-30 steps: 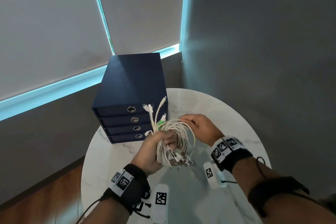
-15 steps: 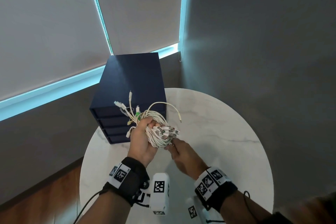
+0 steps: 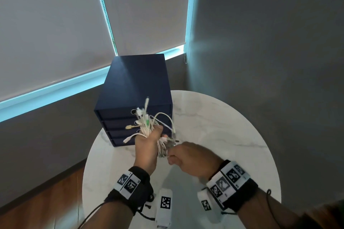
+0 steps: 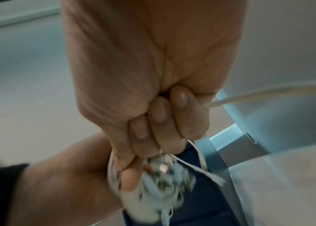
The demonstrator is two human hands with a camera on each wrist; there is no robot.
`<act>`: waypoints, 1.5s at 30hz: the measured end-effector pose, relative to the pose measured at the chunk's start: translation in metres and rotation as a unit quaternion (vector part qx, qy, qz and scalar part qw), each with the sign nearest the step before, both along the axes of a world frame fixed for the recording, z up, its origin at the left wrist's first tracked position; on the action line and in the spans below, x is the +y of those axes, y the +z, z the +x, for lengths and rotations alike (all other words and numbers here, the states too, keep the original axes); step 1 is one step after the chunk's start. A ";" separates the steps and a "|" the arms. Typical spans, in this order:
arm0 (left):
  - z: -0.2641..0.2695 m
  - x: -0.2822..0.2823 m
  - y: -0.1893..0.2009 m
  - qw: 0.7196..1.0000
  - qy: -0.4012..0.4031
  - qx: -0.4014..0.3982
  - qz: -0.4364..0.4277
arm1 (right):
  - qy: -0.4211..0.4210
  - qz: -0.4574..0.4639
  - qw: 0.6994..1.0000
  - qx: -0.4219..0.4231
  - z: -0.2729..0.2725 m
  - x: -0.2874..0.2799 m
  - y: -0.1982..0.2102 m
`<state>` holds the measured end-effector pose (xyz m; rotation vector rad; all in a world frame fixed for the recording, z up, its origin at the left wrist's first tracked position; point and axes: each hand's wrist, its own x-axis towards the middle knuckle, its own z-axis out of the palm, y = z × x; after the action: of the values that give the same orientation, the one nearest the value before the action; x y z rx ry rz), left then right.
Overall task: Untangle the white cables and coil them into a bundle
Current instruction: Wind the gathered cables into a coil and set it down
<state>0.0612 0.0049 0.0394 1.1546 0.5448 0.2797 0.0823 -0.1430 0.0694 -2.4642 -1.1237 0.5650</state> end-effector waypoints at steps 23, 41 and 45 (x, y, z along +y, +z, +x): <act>-0.015 -0.013 0.011 0.947 -0.286 -0.032 -0.139 | -0.173 0.274 0.944 0.061 0.080 -0.016 0.045; -0.004 -0.009 0.016 0.951 -0.238 -0.062 -0.187 | -0.357 0.393 0.710 0.462 0.049 0.001 -0.007; -0.003 -0.008 0.011 0.943 -0.249 -0.078 -0.208 | -0.232 0.369 0.739 0.514 0.048 -0.007 -0.005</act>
<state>0.0578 -0.0027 0.0508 0.8125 0.1441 -0.1770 0.1299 -0.1503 0.0647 -1.2576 -0.1554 0.9024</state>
